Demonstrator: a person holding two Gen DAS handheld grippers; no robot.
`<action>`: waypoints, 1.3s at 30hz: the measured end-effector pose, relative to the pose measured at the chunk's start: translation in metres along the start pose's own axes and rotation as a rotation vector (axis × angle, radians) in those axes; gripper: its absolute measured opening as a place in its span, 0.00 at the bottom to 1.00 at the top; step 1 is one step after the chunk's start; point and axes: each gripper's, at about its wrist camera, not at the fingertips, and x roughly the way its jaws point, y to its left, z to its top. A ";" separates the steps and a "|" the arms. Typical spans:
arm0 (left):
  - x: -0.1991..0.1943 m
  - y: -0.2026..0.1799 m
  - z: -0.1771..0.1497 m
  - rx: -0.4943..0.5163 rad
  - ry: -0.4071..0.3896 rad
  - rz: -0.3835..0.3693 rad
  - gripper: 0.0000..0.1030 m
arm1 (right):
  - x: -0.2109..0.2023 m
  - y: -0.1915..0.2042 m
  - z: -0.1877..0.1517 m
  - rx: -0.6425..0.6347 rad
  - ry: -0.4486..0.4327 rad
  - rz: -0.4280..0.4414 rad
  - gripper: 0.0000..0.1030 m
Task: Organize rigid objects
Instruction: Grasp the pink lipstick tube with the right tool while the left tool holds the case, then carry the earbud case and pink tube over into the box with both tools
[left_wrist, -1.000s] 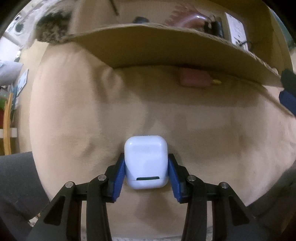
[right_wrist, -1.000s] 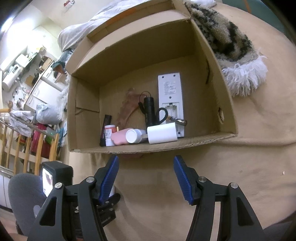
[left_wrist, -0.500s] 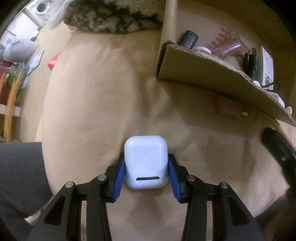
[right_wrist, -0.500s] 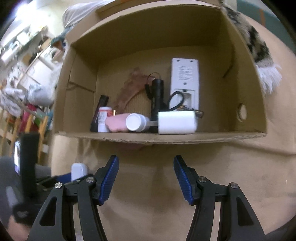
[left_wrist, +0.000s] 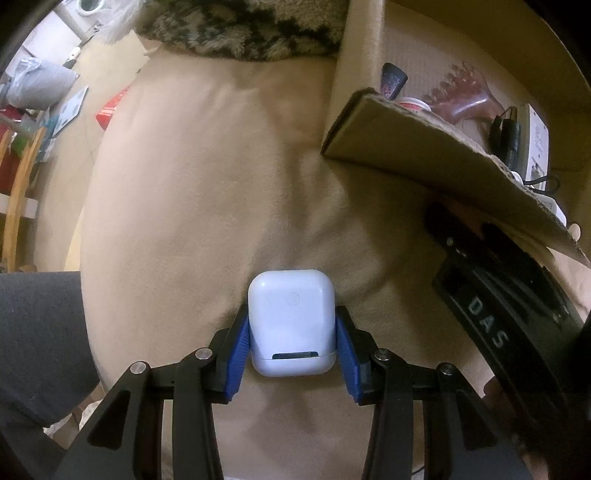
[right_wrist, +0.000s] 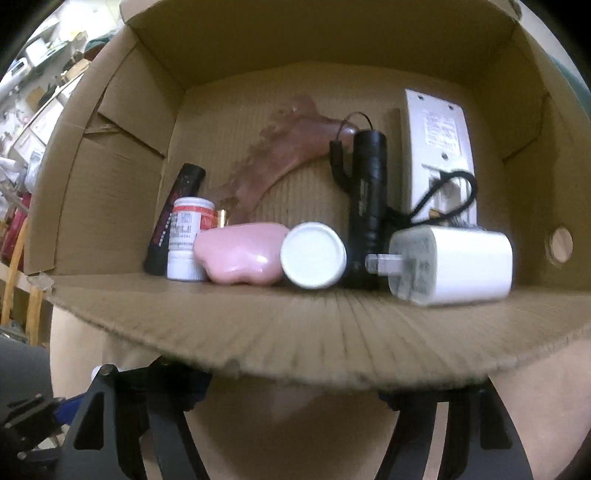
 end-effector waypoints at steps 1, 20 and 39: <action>0.001 -0.001 0.000 0.001 0.000 0.004 0.39 | 0.001 0.000 0.000 -0.008 0.002 -0.009 0.63; -0.005 -0.018 -0.016 0.013 -0.039 0.014 0.39 | -0.038 -0.051 -0.007 0.086 0.012 0.186 0.26; -0.059 -0.011 -0.025 0.050 -0.147 -0.058 0.38 | -0.100 -0.054 -0.022 0.083 -0.033 0.231 0.26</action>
